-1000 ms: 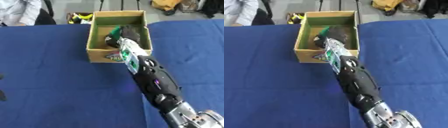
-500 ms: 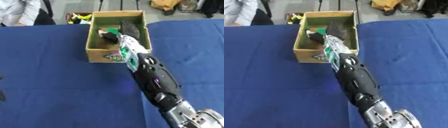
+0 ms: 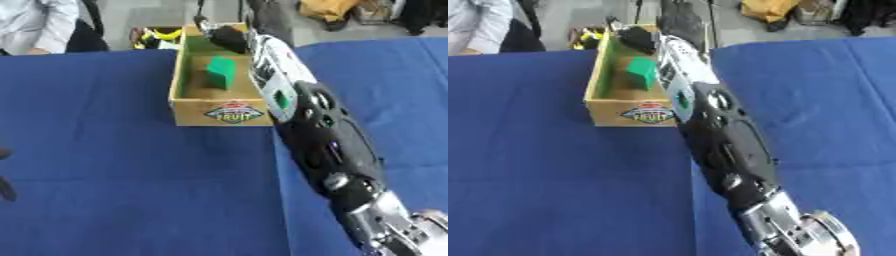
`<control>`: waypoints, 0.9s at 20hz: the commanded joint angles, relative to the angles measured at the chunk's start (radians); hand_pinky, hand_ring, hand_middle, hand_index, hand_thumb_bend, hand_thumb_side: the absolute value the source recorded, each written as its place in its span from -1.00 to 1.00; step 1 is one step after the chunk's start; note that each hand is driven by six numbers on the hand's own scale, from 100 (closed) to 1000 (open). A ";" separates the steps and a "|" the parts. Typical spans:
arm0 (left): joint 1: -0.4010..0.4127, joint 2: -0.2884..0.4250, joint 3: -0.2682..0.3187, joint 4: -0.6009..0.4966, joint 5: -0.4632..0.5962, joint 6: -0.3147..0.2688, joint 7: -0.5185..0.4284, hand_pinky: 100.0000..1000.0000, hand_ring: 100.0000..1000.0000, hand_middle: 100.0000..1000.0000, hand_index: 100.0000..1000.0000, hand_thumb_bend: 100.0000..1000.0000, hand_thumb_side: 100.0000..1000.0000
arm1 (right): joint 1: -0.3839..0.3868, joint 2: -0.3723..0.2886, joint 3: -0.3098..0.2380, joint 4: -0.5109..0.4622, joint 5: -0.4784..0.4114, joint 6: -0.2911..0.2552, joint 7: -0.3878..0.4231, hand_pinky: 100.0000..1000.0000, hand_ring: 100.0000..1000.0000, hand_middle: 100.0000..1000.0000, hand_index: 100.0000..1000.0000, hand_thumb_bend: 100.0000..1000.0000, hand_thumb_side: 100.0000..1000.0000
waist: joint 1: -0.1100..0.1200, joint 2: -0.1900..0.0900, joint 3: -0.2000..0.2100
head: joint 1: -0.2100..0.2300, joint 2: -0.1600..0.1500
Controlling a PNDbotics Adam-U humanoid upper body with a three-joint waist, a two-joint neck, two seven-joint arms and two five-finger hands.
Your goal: Pick up objects on the table and place them in the box.
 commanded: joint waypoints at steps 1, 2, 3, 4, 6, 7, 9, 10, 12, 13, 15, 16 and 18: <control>0.000 0.010 0.007 -0.015 0.002 -0.002 0.004 -0.68 0.30 0.27 0.61 -1.00 0.77 | -0.014 -0.052 0.029 -0.098 -0.051 -0.035 -0.008 0.70 1.00 0.51 0.86 0.06 0.60 | 0.004 -0.031 -0.002 | 0.009 0.002; 0.000 0.010 0.007 -0.016 0.002 -0.002 0.005 -0.68 0.30 0.27 0.61 -1.00 0.77 | -0.007 -0.065 0.036 -0.123 -0.066 -0.049 -0.012 0.69 1.00 0.50 0.86 -0.02 0.65 | 0.005 -0.032 -0.004 | 0.011 0.003; 0.000 0.010 0.008 -0.016 0.002 -0.002 0.005 -0.68 0.30 0.27 0.61 -1.00 0.77 | 0.002 -0.077 0.041 -0.148 -0.081 -0.063 -0.019 0.69 1.00 0.48 0.85 -0.07 0.60 | 0.006 -0.032 -0.005 | 0.014 0.003; 0.000 0.010 0.009 -0.017 0.002 -0.003 0.007 -0.68 0.30 0.27 0.61 -1.00 0.77 | 0.013 -0.089 0.045 -0.175 -0.098 -0.075 -0.027 0.66 1.00 0.46 0.84 -0.22 0.60 | 0.007 -0.033 -0.007 | 0.016 0.005; 0.000 0.010 0.011 -0.017 0.002 -0.003 0.009 -0.67 0.30 0.27 0.61 -1.00 0.77 | 0.037 -0.113 0.055 -0.226 -0.129 -0.103 -0.050 0.62 0.98 0.43 0.82 -0.56 0.62 | 0.009 -0.035 -0.011 | 0.022 0.010; 0.000 0.010 0.012 -0.018 0.002 -0.003 0.011 -0.67 0.30 0.27 0.61 -1.00 0.77 | 0.055 -0.129 0.060 -0.275 -0.149 -0.112 -0.060 0.60 0.95 0.41 0.79 -0.74 0.60 | 0.010 -0.037 -0.013 | 0.026 0.013; 0.001 0.012 0.016 -0.019 0.001 -0.003 0.015 -0.67 0.30 0.27 0.61 -1.00 0.77 | 0.113 -0.171 0.077 -0.454 -0.209 -0.089 -0.037 0.56 0.88 0.38 0.80 -1.00 0.45 | 0.011 -0.039 -0.018 | 0.035 0.019; 0.001 0.012 0.017 -0.019 0.000 -0.003 0.017 -0.67 0.30 0.27 0.61 -1.00 0.77 | 0.139 -0.189 0.084 -0.529 -0.238 -0.073 -0.016 0.54 0.84 0.34 0.75 -1.00 0.33 | 0.012 -0.039 -0.022 | 0.039 0.021; 0.001 0.012 0.018 -0.020 -0.001 -0.002 0.020 -0.67 0.30 0.27 0.61 -1.00 0.77 | 0.182 -0.218 0.091 -0.651 -0.292 -0.055 0.015 0.55 0.84 0.34 0.69 -1.00 0.11 | 0.013 -0.040 -0.027 | 0.045 0.023; 0.000 0.012 0.018 -0.020 0.000 -0.002 0.020 -0.67 0.30 0.27 0.61 -1.00 0.77 | 0.205 -0.228 0.090 -0.704 -0.323 -0.055 0.021 0.56 0.85 0.33 0.68 -1.00 -0.01 | 0.015 -0.041 -0.030 | 0.047 0.023; -0.002 0.012 0.017 -0.021 0.000 -0.003 0.019 -0.67 0.30 0.27 0.61 -1.00 0.77 | 0.249 -0.237 0.080 -0.791 -0.412 -0.070 0.014 0.62 0.89 0.35 0.68 -1.00 -0.18 | 0.018 -0.042 -0.034 | 0.051 0.022; -0.003 0.011 0.018 -0.022 0.001 -0.003 0.020 -0.67 0.30 0.27 0.61 -1.00 0.77 | 0.272 -0.242 0.071 -0.827 -0.467 -0.082 -0.001 0.64 0.90 0.36 0.69 -1.00 -0.15 | 0.019 -0.041 -0.037 | 0.054 0.020; -0.004 0.010 0.019 -0.022 0.000 -0.002 0.021 -0.67 0.30 0.27 0.61 -1.00 0.77 | 0.318 -0.256 0.055 -0.879 -0.564 -0.105 -0.040 0.68 0.93 0.37 0.70 -1.00 0.04 | 0.021 -0.040 -0.043 | 0.060 0.020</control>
